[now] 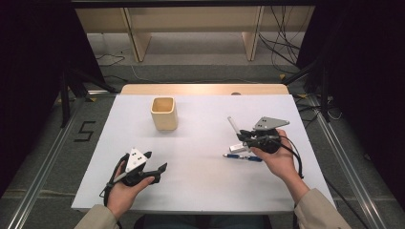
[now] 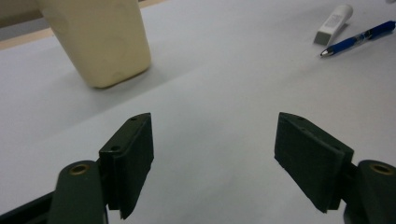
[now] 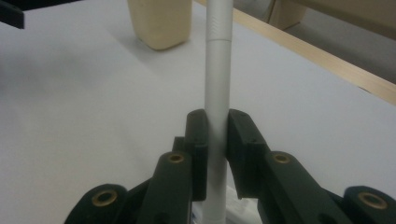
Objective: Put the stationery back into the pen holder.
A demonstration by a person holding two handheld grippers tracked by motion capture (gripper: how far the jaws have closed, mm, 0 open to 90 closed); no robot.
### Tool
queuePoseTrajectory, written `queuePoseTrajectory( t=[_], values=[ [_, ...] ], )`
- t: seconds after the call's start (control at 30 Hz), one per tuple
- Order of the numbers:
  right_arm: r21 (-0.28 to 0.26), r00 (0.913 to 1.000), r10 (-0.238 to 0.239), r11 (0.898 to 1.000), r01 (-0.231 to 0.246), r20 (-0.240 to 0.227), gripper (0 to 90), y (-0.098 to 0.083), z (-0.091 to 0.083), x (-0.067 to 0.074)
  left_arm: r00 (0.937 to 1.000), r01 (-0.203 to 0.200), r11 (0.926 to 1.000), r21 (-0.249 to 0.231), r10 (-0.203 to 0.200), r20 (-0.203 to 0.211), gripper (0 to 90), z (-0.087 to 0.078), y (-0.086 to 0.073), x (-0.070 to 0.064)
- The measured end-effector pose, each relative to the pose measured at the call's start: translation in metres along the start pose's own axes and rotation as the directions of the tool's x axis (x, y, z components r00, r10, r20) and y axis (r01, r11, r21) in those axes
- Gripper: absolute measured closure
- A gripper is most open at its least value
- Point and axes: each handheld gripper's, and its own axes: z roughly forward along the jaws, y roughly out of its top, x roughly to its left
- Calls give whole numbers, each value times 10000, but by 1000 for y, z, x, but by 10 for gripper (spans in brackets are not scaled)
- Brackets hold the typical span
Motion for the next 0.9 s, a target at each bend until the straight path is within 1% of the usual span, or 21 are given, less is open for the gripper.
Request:
queuePoseTrajectory(
  t=[0.1, 0.17, 0.2, 0.27, 0.3, 0.33, 0.37, 0.47, 0.53, 0.57, 0.63, 0.77, 0.9],
  values=[
    [-178, 9997, -26, 9998, 22, -231, 790, -1, 5, 11, 9999, 21, 9998, -209, -17, 167, 294, 4, 7, -4],
    [-363, 9988, 52, 9993, -70, -491, 790, -1, 8, 18, 9993, 112, 9992, -386, -98, 355, 300, 7, 12, -7],
    [-426, 9984, 45, 9991, -68, -555, 790, -1, 9, 22, 9993, 112, 9992, -386, -98, 355, 305, 7, 12, -7],
    [-556, 9974, -15, 9985, -25, -719, 790, -1, 14, 31, 9989, 209, 9961, -860, -171, 445, 320, 11, 22, -13],
    [-584, 9969, -33, 9983, -13, -787, 790, -1, 15, 35, 9980, 319, 9943, -1015, -261, 571, 329, 13, 26, -15],
    [-584, 9969, -33, 9983, -13, -787, 790, -1, 15, 35, 9980, 319, 9943, -1015, -261, 571, 333, 13, 26, -15],
    [-655, 9957, -166, 9978, 107, -908, 790, 0, 19, 42, 9960, 394, 9917, -1225, -291, 844, 334, 17, 35, -21],
    [-674, 9939, -246, 9976, 174, -1074, 790, 2, 23, 50, 9919, 431, 9888, -1432, -252, 1242, 338, 25, 47, -31],
    [-702, 9935, -284, 9973, 207, -1105, 790, 1, 26, 53, 9895, 445, 9872, -1532, -224, 1431, 340, 31, 53, -38],
    [-714, 9932, -270, 9973, 190, -1128, 790, 1, 27, 54, 9886, 365, 9880, -1502, -137, 1498, 340, 34, 55, -40],
    [-687, 9928, -267, 9975, 187, -1166, 790, 0, 29, 56, 9864, 393, 9879, -1502, -143, 1638, 340, 39, 59, -45],
    [-594, 9911, -177, 9982, 99, -1318, 790, -3, 32, 57, 9838, 435, 9883, -1465, -168, 1785, 355, 46, 63, -49],
    [-595, 9895, -176, 9982, 92, -1434, 790, -4, 35, 60, 9799, 611, 9869, -1490, -309, 1972, 373, 51, 65, -51]
  ],
)
